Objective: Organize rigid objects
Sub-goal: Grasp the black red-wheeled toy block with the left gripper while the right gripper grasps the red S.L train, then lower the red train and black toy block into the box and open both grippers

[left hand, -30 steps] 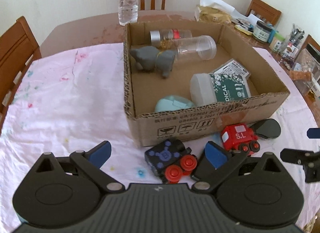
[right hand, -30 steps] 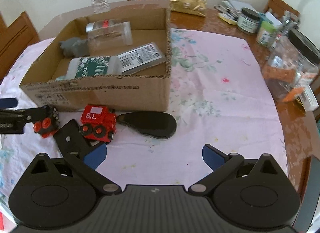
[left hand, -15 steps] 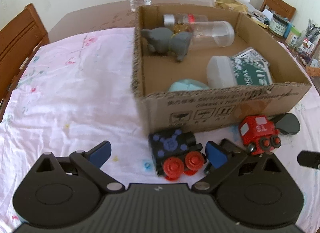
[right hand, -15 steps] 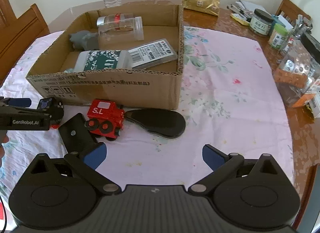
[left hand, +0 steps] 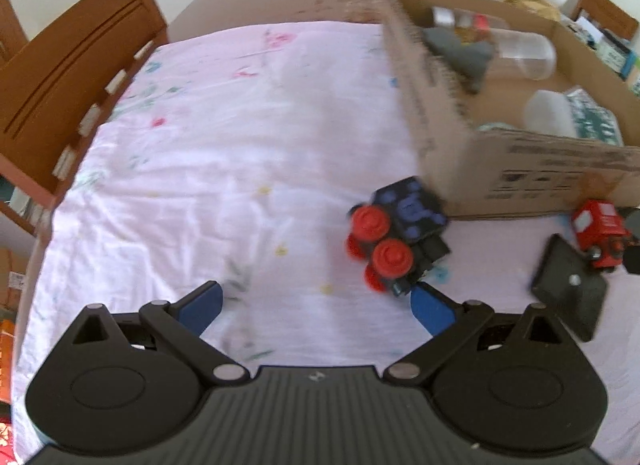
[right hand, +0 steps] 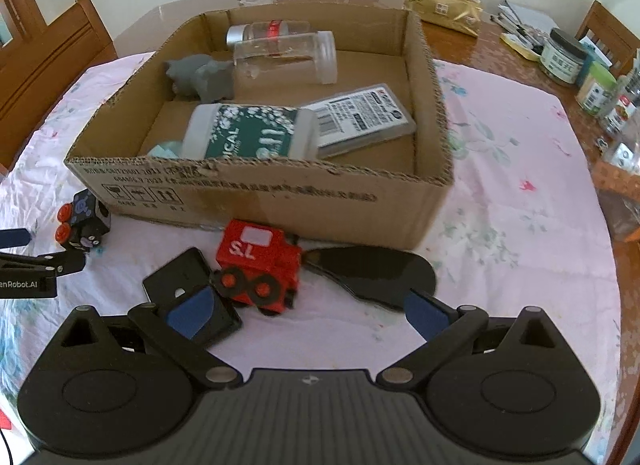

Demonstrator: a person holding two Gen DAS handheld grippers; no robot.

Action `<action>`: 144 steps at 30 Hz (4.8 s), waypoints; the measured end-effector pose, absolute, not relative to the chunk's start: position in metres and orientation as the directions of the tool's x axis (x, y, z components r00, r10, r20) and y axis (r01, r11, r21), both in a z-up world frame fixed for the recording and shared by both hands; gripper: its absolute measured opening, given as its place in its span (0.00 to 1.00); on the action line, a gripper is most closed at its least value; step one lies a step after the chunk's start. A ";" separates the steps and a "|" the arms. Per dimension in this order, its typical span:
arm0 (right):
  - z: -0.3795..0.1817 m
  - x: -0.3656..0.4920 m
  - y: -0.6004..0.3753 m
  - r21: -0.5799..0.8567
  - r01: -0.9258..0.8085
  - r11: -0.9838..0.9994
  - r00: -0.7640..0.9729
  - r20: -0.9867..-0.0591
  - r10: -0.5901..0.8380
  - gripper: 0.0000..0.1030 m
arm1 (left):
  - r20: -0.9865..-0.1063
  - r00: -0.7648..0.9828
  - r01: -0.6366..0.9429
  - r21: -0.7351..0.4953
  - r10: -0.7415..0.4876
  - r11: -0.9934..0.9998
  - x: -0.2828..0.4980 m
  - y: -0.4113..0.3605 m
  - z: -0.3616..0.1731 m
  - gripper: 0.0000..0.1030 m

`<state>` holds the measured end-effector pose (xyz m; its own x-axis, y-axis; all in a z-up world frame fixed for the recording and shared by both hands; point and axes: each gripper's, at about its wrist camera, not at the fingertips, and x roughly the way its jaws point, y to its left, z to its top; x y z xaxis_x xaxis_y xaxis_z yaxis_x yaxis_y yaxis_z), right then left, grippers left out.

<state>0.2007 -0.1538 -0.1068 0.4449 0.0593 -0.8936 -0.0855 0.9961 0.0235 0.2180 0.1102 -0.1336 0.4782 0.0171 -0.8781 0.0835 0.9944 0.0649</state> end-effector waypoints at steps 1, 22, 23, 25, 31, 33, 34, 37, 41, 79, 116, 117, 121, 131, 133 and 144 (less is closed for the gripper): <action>-0.107 0.203 -0.151 0.020 -0.087 0.996 0.450 -0.891 0.057 1.00 | -0.877 0.479 0.079 0.070 0.024 0.994 0.219 0.113 -0.134 0.97; -0.138 0.191 -0.181 -0.038 0.025 0.999 0.401 -0.915 -0.044 1.00 | -0.867 0.487 0.183 -0.013 -0.103 0.983 0.218 0.090 -0.122 0.97; -0.138 0.190 -0.182 -0.041 0.019 0.999 0.404 -0.914 -0.045 1.00 | -0.867 0.486 0.184 -0.021 -0.110 0.983 0.219 0.088 -0.122 0.97; -0.139 0.190 -0.181 -0.042 0.013 0.999 0.408 -0.912 -0.044 1.00 | -0.866 0.486 0.180 -0.031 -0.116 0.983 0.222 0.085 -0.123 0.97; -0.140 0.186 -0.182 -0.041 -0.003 0.999 0.436 -0.899 -0.036 1.00 | -0.854 0.512 0.145 -0.018 -0.091 0.989 0.233 0.081 -0.130 0.97; -0.140 0.184 -0.183 -0.041 -0.003 0.999 0.443 -0.896 -0.035 1.00 | -0.847 0.526 0.120 -0.018 -0.078 0.993 0.236 0.083 -0.133 0.93; -0.140 0.183 -0.182 -0.041 -0.003 0.999 0.446 -0.894 -0.035 1.00 | -0.844 0.531 0.113 -0.017 -0.075 0.993 0.238 0.084 -0.133 0.90; -0.139 0.179 -0.181 -0.041 -0.002 0.999 0.457 -0.889 -0.036 1.00 | -0.837 0.544 0.132 0.008 -0.066 0.991 0.239 0.082 -0.133 0.68; -0.138 0.176 -0.180 -0.041 0.004 0.999 0.463 -0.886 -0.038 1.00 | -0.828 0.553 0.171 0.008 -0.090 0.985 0.236 0.079 -0.130 0.52; -0.123 0.206 -0.136 -0.010 0.031 0.999 0.457 -0.889 -0.023 0.61 | -0.839 0.526 0.218 -0.027 -0.141 0.976 0.237 0.087 -0.129 0.48; -0.086 0.187 -0.164 -0.077 -0.113 0.991 0.462 -0.887 -0.017 0.53 | -0.859 0.478 0.402 0.027 -0.185 0.915 0.226 0.092 -0.101 0.48; -0.082 0.186 -0.166 -0.075 -0.118 0.990 0.463 -0.886 -0.011 0.53 | -0.859 0.476 0.404 0.025 -0.187 0.914 0.226 0.093 -0.099 0.48; -0.058 0.183 -0.171 -0.065 -0.150 0.986 0.484 -0.875 0.016 0.53 | -0.856 0.478 0.421 0.026 -0.197 0.907 0.223 0.091 -0.088 0.48; -0.006 0.217 -0.180 -0.071 -0.187 0.980 0.613 -0.788 0.060 0.53 | -0.834 0.510 0.411 0.024 -0.208 0.911 0.217 0.089 -0.067 0.48; -0.009 0.230 -0.182 -0.060 -0.185 0.981 0.616 -0.785 0.068 0.53 | -0.832 0.516 0.402 0.027 -0.202 0.915 0.216 0.089 -0.065 0.48; -0.027 0.236 -0.197 -0.014 -0.154 0.988 0.616 -0.783 0.085 1.00 | -0.826 0.536 0.378 0.046 -0.178 0.925 0.214 0.089 -0.051 0.48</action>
